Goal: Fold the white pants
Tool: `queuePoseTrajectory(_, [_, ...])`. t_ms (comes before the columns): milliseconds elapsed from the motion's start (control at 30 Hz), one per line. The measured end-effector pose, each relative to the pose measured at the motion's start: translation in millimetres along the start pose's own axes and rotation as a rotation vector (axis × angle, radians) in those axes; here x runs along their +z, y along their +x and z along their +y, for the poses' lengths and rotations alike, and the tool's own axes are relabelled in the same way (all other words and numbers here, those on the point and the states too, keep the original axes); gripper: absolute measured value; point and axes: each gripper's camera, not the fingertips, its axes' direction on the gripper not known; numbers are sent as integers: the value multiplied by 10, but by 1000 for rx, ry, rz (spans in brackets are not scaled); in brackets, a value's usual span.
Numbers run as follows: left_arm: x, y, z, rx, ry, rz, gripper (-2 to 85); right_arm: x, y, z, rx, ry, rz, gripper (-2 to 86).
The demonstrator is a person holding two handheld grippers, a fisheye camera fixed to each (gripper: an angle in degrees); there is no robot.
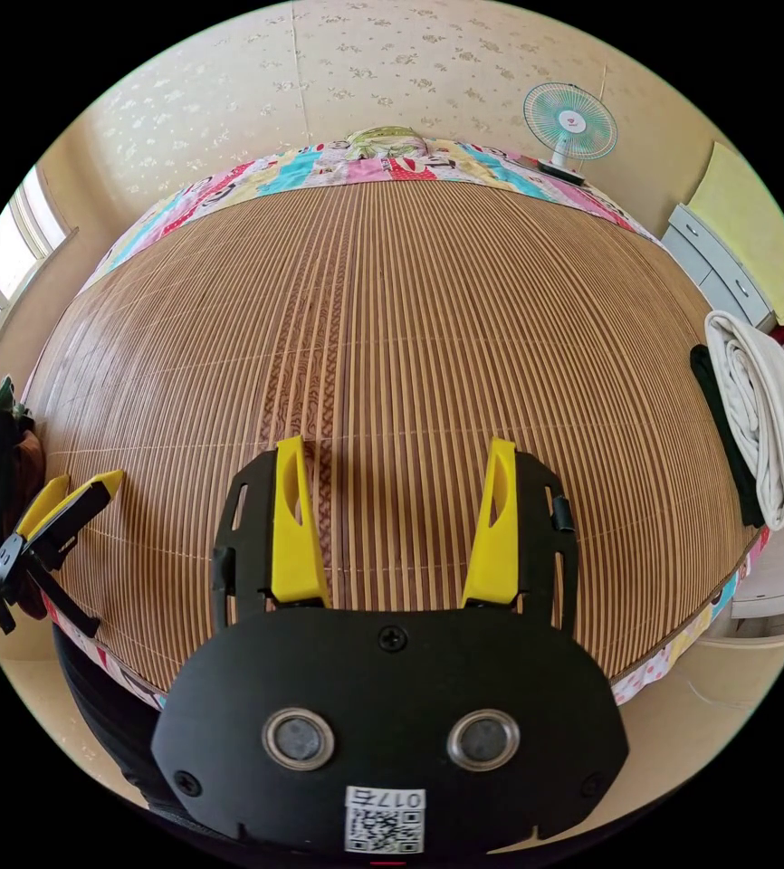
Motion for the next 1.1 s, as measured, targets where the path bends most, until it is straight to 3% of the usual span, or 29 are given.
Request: queuePoseTrajectory(1100, [-354,-274,-161,-1,1,-3,291,-79,510,163,5,-1,5,255])
